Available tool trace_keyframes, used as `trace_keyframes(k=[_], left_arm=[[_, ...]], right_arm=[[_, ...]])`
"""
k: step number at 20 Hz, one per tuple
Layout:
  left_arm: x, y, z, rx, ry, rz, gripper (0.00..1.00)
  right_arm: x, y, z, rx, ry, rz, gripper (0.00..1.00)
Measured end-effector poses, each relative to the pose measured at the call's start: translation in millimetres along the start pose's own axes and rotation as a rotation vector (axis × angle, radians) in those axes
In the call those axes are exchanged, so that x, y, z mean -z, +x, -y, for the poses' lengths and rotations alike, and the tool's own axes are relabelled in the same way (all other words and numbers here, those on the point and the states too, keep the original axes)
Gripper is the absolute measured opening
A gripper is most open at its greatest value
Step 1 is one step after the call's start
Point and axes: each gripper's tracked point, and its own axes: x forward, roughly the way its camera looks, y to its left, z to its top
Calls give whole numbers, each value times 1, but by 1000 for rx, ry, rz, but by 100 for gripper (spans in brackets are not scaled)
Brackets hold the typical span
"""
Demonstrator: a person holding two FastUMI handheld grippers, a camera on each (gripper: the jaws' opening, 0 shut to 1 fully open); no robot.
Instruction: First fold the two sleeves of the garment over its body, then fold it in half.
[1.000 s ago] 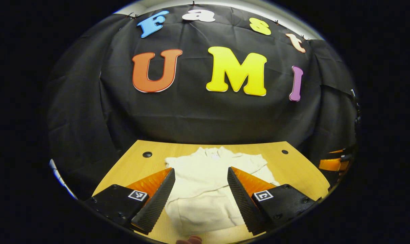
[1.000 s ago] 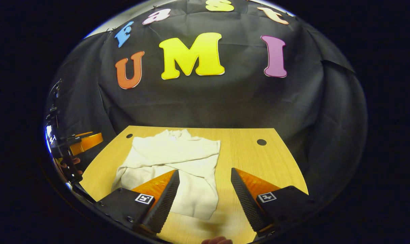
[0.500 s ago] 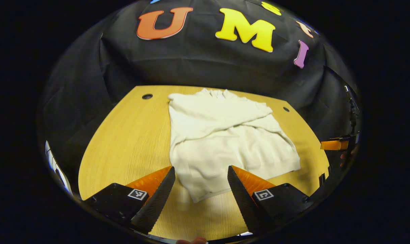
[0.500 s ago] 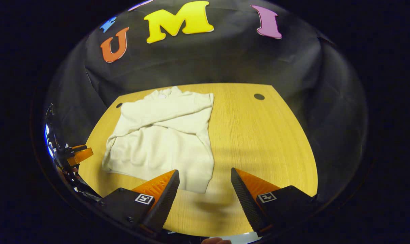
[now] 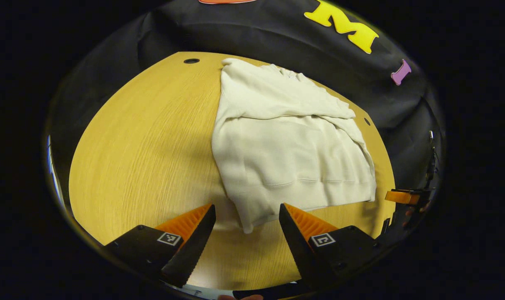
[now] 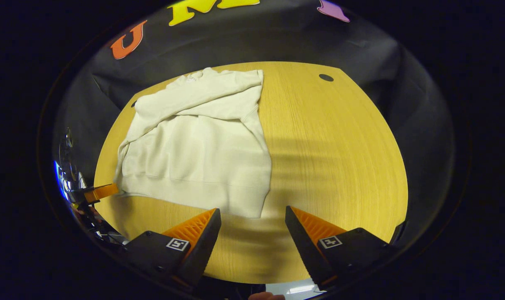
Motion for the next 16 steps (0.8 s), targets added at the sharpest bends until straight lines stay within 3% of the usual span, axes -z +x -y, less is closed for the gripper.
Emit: trace_keyframes(k=[3, 4, 9, 10, 12, 13, 14, 15, 16], left_arm=[[4, 6, 4, -1, -30, -40, 100], [6, 6, 6, -8, -42, -63, 93], [4, 13, 5, -73, -30, -114, 82], [4, 19, 5, -87, -31, -123, 75], [4, 20, 1, -118, -30, -138, 63], [4, 21, -2, -124, -28, -143, 65], [3, 20, 2, -100, -34, -138, 46], [3, 19, 6, -81, -56, -141, 46], [2, 19, 4, -75, -76, -128, 19]], right_arm=[[2, 20, -3, 19, -19, -23, 96], [3, 26, -5, 24, -21, -37, 96], [3, 50, -10, 47, -16, -75, 96], [4, 52, -9, 56, -11, -89, 97], [0, 53, -11, 48, -4, -72, 95], [0, 54, -12, 39, 14, -71, 88], [0, 55, -12, 35, 33, -71, 75], [-1, 54, -11, 25, 45, -76, 58], [-4, 54, -12, 8, 67, -73, 56]])
